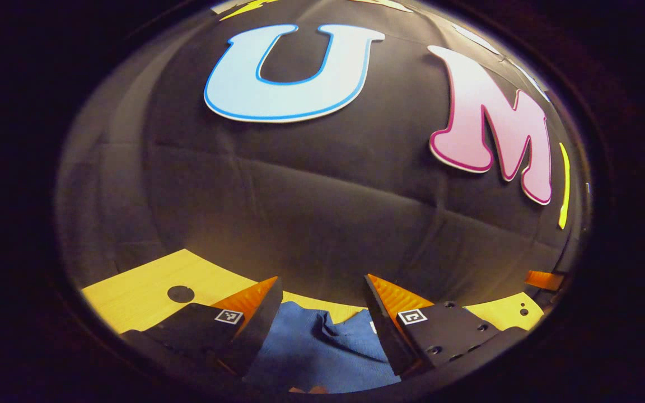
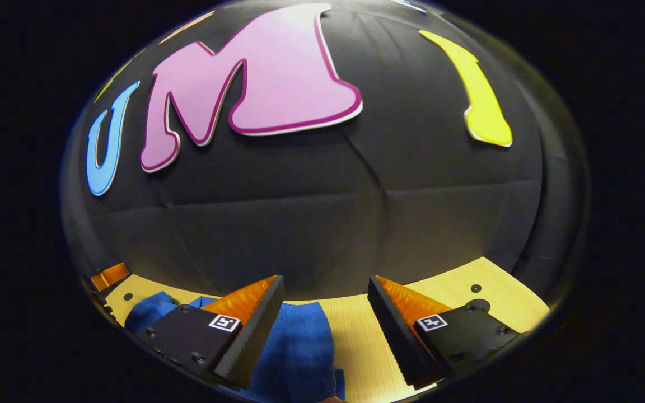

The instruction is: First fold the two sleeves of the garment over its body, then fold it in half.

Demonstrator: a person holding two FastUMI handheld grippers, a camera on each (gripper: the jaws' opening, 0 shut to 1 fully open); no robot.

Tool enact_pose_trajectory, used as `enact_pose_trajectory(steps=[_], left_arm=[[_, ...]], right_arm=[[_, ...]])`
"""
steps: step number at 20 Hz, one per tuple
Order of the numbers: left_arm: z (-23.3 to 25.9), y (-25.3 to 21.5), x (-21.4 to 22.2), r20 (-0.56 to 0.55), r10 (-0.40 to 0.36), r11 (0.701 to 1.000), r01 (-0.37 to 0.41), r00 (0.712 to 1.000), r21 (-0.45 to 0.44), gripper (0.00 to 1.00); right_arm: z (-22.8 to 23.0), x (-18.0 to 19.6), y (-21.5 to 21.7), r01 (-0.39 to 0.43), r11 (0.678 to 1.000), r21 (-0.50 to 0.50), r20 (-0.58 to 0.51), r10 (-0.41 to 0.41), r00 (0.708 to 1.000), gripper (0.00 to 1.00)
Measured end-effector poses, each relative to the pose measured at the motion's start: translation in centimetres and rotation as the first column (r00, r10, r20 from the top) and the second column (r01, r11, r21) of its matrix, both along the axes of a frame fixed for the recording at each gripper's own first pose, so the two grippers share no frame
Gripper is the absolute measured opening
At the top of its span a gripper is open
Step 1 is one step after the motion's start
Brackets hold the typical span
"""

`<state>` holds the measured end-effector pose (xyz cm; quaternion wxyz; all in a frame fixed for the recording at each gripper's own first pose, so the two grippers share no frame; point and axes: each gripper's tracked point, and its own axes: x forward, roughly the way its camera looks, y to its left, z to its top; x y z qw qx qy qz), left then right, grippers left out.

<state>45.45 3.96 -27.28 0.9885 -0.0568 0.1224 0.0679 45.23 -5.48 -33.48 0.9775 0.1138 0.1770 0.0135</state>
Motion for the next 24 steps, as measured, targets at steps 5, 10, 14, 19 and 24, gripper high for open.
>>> enact_pose_trajectory(steps=[5, 10, 14, 19, 24], left_arm=[[7.2, -2.4, -5.4, 0.145, -0.059, 0.996, 0.049, 0.988, 0.072, 0.82], [13.1, -4.1, -13.3, 0.215, -0.117, 0.992, 0.101, 0.97, 0.081, 0.82], [17.3, -4.7, -19.9, 0.286, -0.144, 0.989, 0.147, 0.947, 0.012, 0.82], [21.9, -2.8, -29.6, 0.391, -0.103, 0.991, 0.061, 0.914, 0.117, 0.82], [22.5, -2.5, -40.1, 0.314, -0.074, 0.986, 0.023, 0.947, 0.163, 0.82]], right_arm=[[4.9, -5.6, -2.8, 0.112, 0.994, -0.013, 0.135, -0.109, 0.985, 0.98], [10.7, -12.7, -2.9, 0.165, 0.985, -0.052, 0.261, -0.147, 0.954, 0.98], [16.4, -18.5, -3.4, 0.221, 0.97, -0.099, 0.388, -0.166, 0.906, 0.97], [20.5, -26.0, -2.2, 0.177, 0.974, -0.141, 0.385, -0.111, 0.916, 0.91], [24.3, -34.3, -0.9, 0.092, 0.959, -0.266, 0.388, 0.019, 0.922, 0.93]])
